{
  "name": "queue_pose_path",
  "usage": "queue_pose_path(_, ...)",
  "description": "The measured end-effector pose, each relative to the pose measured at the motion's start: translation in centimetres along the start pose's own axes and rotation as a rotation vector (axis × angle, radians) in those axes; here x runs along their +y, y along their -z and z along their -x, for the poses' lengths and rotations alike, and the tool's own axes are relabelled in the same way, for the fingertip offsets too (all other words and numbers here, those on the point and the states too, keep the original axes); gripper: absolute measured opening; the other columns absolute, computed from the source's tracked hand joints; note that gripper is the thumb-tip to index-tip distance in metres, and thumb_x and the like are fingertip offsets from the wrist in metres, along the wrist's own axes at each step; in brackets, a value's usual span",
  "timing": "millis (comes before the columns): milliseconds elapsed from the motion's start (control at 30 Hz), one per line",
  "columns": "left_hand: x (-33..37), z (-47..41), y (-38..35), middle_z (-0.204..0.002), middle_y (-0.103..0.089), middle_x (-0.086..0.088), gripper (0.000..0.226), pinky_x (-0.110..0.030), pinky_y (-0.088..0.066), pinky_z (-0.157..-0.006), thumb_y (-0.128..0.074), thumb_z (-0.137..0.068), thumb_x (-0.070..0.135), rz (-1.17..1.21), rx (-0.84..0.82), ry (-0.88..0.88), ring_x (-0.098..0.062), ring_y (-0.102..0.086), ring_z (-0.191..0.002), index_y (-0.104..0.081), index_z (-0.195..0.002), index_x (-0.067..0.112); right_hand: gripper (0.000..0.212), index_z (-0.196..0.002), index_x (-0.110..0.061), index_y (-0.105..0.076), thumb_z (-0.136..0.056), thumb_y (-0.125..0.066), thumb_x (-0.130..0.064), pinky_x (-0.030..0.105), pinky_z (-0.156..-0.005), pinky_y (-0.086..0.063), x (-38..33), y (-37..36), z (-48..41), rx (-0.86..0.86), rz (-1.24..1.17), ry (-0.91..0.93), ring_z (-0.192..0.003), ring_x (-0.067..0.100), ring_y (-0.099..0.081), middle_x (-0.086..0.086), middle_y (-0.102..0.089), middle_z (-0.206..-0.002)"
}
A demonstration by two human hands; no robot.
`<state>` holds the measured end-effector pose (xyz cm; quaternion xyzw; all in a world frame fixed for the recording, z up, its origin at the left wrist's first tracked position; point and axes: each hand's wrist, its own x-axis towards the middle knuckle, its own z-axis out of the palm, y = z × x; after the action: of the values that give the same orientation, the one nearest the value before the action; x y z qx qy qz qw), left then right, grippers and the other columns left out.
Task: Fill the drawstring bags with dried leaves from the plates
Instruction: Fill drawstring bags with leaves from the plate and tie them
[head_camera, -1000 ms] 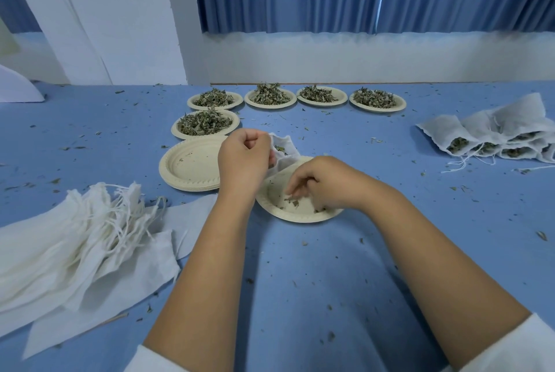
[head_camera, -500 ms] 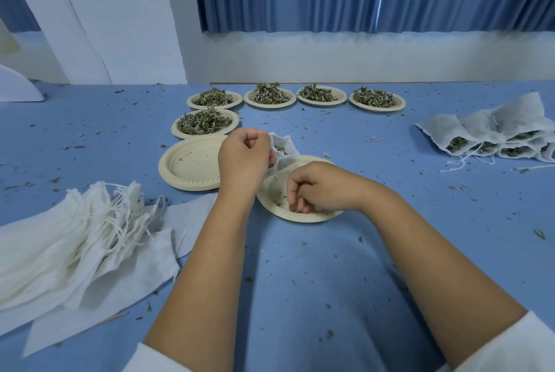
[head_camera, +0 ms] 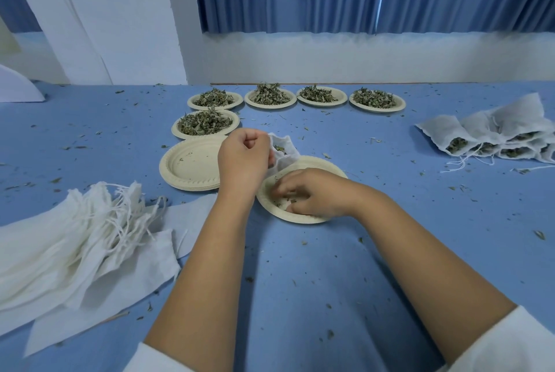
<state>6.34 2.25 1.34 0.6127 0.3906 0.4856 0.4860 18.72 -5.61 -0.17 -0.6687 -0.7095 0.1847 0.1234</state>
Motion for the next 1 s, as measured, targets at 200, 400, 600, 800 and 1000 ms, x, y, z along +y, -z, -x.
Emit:
queue_pose_path(200,0.0,0.0,-0.1,-0.048,-0.058,0.007,0.013,-0.029,-0.053,-0.063,-0.053,-0.088,0.005,-0.009,-0.004,-0.007,-0.007,-0.054,-0.048,-0.066,-0.084,0.008,0.013,-0.096,-0.013,-0.074,-0.086,-0.066,-0.009,0.032,-0.086,-0.049,-0.1,-0.5,-0.4,0.054,-0.081,0.042,-0.092,0.017,-0.061,-0.003,-0.069,-0.093)
queue_pose_path(400,0.1,0.2,0.0,-0.048,-0.058,0.007,0.013,-0.029,-0.054,-0.063,-0.054,-0.088,0.005,-0.014,-0.007,-0.009,-0.007,-0.054,-0.049,-0.066,-0.084,0.008,0.014,-0.087,-0.017,-0.077,-0.084,-0.066,-0.009,0.018,-0.071,-0.045,-0.4,-0.4,-0.2,0.079,-0.078,0.004,-0.071,0.001,-0.055,-0.019,-0.062,-0.074)
queue_pose_path(600,0.2,0.3,0.0,-0.049,-0.058,0.007,0.013,-0.034,-0.056,-0.068,-0.054,-0.089,0.006,-0.01,-0.005,0.001,-0.008,-0.055,-0.05,-0.066,-0.084,0.01,0.016,-0.087,-0.012,-0.075,-0.087,-0.06,-0.008,0.011,-0.063,-0.041,-0.7,-0.7,-0.2,0.096,-0.012,-0.016,-0.071,0.007,-0.056,-0.002,-0.073,-0.085)
queue_pose_path(800,0.2,0.3,0.0,-0.048,-0.057,0.008,0.014,-0.023,-0.047,-0.055,-0.053,-0.088,0.006,-0.037,-0.001,-0.001,-0.006,-0.053,-0.047,-0.067,-0.088,0.005,0.015,-0.082,-0.024,-0.076,-0.086,-0.068,-0.011,0.012,-0.061,-0.046,-0.4,1.1,0.9,0.182,-0.219,-0.082,-0.066,-0.005,-0.059,-0.014,-0.069,-0.073)
queue_pose_path(1000,0.4,0.5,0.0,-0.05,-0.061,0.007,0.011,-0.022,-0.047,-0.058,-0.056,-0.088,0.012,-0.049,-0.037,-0.008,-0.007,-0.056,-0.051,-0.067,-0.086,0.01,0.014,-0.083,-0.023,-0.074,-0.086,-0.071,-0.009,0.011,-0.064,-0.047,-0.6,2.8,1.3,0.569,-0.605,-0.098,-0.064,-0.001,-0.062,-0.005,-0.071,-0.073)
